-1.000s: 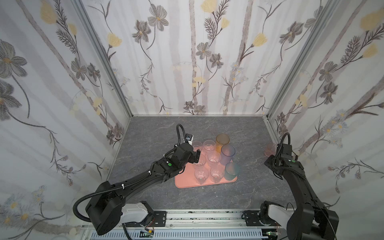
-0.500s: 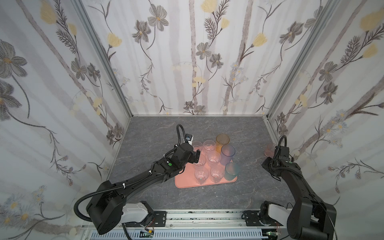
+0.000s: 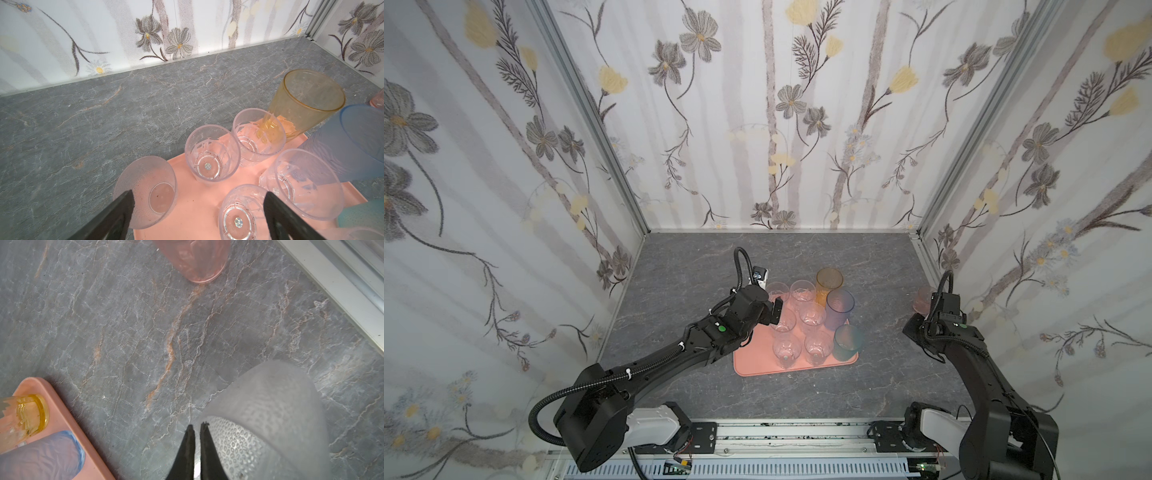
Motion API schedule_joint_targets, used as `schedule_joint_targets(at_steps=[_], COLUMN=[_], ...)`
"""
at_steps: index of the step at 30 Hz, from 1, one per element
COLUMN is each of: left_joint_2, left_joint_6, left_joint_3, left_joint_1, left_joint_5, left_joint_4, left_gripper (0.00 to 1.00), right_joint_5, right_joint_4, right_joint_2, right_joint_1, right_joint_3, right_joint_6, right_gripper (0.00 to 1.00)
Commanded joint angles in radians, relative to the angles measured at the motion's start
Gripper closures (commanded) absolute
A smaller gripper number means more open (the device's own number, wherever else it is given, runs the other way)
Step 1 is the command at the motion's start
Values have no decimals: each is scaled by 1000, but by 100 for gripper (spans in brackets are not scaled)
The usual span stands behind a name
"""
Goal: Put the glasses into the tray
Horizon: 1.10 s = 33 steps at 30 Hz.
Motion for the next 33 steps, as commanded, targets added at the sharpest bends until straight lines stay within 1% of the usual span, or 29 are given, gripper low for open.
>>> schedule_joint_targets(at_steps=[1,5,8,12,15,16,19,22,24,27,33], left_joint_2=[-6,-6,-6,-41,-51,-51,-48,-45,-42,-37,-35], left_joint_6=[5,0,2,0,-15,-21,-52,-94,-107,-96,-77], left_joint_3=[-8,-18,-22,-33,-42,-44,-40,-38,-41,-45,-52], left_joint_1=[5,7,8,14,22,23,26,27,25,25,26], left_joint_5=[-16,-16,-20,-22,-16,-8,17,66,69,62,57], left_joint_4=[24,24,24,22,24,24,24,25,27,28,36], left_gripper=[0,0,0,0,0,0,0,0,0,0,0], right_joint_5=[-14,-14,12,22,62,85,149,174,166,95,74], right_joint_4=[9,16,8,-26,-74,-90,-131,-141,-136,-111,-53], right_joint_2=[-2,4,15,8,-9,-12,-17,-14,-11,-8,9], right_joint_1=[21,54,85,92,90,91,77,21,-26,-36,-37], right_joint_3=[3,9,22,62,104,149,188,200,197,165,120], right_joint_6=[4,20,23,18,3,-4,-8,-20,-15,17,44], right_gripper=[91,92,92,87,81,76,59,46,38,33,31])
